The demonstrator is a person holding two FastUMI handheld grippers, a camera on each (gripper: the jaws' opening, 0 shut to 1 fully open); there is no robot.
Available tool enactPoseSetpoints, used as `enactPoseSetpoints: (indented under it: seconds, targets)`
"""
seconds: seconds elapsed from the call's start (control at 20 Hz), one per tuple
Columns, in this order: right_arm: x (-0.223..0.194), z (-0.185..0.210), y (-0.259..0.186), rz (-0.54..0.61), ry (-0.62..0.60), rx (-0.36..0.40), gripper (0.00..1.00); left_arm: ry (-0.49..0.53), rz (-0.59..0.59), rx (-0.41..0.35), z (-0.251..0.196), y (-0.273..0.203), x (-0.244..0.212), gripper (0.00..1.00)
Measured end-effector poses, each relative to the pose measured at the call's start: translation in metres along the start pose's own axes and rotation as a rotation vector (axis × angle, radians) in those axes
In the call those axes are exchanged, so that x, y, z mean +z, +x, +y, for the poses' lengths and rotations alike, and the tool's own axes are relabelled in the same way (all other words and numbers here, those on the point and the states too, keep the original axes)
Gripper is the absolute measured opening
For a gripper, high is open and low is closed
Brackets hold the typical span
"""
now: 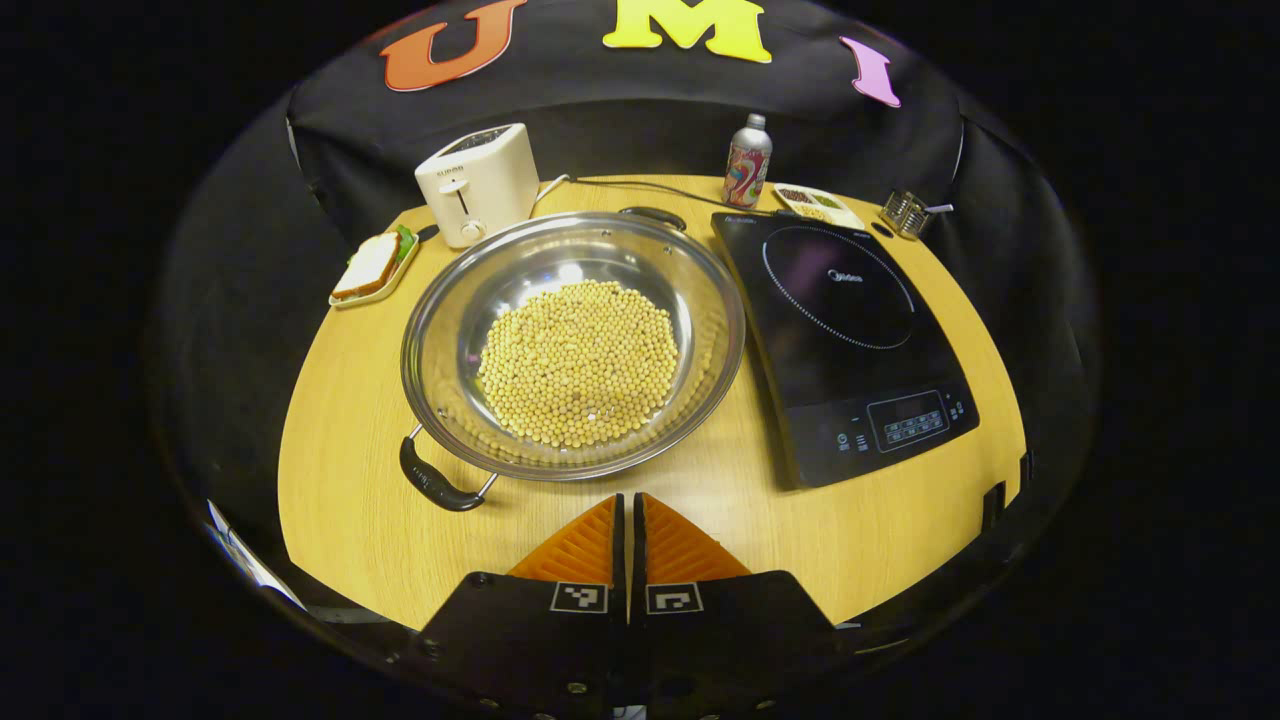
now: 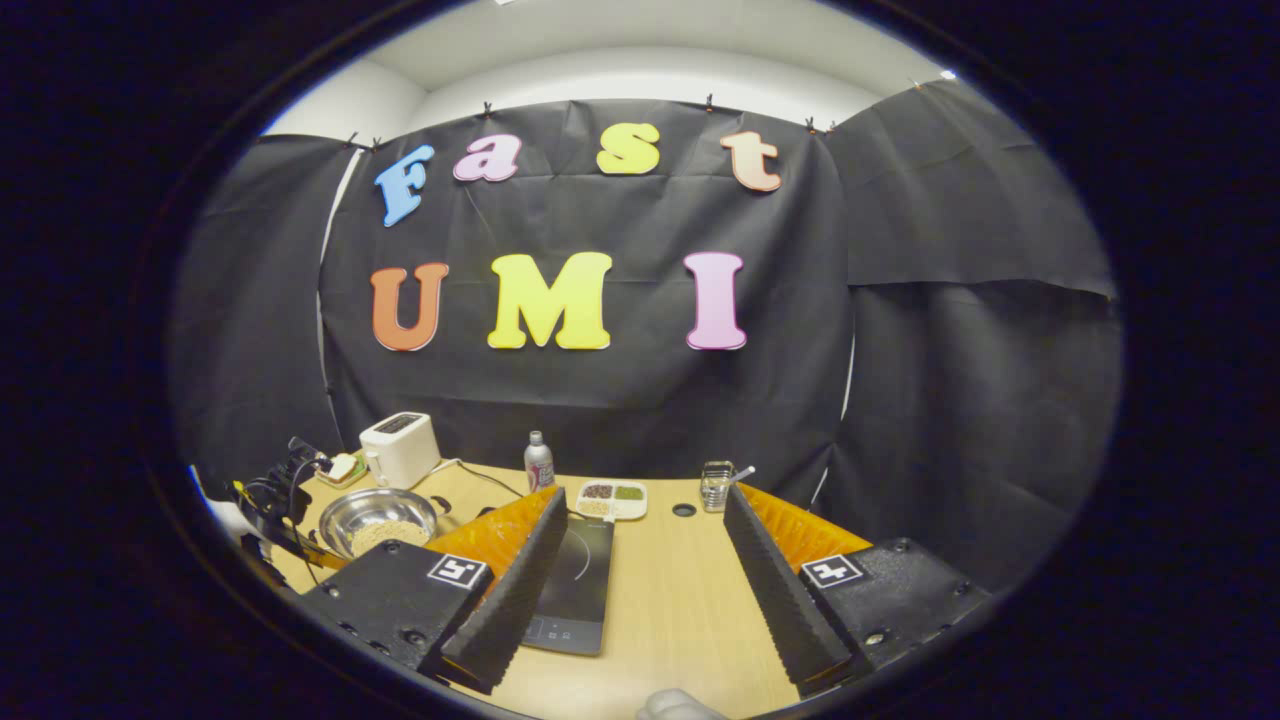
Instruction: First push the handle of the pot to place it horizontally, then grasp the pot with both hands and set it on the induction cooktop.
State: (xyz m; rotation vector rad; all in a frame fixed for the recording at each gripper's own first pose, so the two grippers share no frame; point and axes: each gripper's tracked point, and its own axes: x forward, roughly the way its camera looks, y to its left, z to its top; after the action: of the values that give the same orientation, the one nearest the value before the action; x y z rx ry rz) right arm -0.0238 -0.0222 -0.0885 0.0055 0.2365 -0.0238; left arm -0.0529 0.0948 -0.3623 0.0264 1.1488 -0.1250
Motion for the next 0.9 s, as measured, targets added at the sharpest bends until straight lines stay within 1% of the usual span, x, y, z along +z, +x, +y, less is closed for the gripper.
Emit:
enactPoseSetpoints:
  seconds: [0.05,0.25,0.3,0.35,0.4,0.45,0.5,0.55,0.65,0.7,0.9]
  targets:
    - [-0.002,-0.002,-0.001,0.007,0.008,-0.007,0.96,0.015,0.022,0.008,0.006,0.004,-0.003,0.0]
    - [-0.007,-0.011,-0.001,0.016,0.03,-0.037,0.96,0.023,0.065,0.025,0.022,0.015,-0.006,0.0]
    - [-0.008,-0.011,0.001,0.018,0.033,-0.038,0.97,0.03,0.072,0.027,0.026,0.017,-0.006,0.1]
    - [-0.008,-0.01,0.001,0.022,0.032,-0.039,0.99,0.034,0.082,0.034,0.031,0.019,-0.007,0.1]
    - [-0.012,-0.009,0.002,0.03,0.031,-0.039,0.99,0.034,0.093,0.037,0.035,0.021,-0.008,0.0]
    - [-0.014,-0.006,0.003,0.035,0.033,-0.035,1.0,0.037,0.099,0.043,0.04,0.022,-0.008,0.1]
    - [-0.015,-0.005,0.003,0.038,0.035,-0.032,0.97,0.041,0.103,0.051,0.046,0.024,-0.008,0.0]
    - [-0.014,-0.003,0.004,0.041,0.036,-0.03,0.99,0.041,0.109,0.06,0.052,0.025,-0.009,0.0]
    - [-0.015,-0.002,0.007,0.042,0.033,-0.029,0.96,0.04,0.12,0.078,0.064,0.028,-0.012,0.0]
    - [-0.016,-0.001,0.008,0.044,0.033,-0.028,0.96,0.028,0.125,0.071,0.066,0.029,-0.015,0.0]
    - [-0.017,0.003,0.013,0.054,0.034,-0.022,0.96,0.01,0.122,0.086,0.081,0.029,-0.014,0.0]
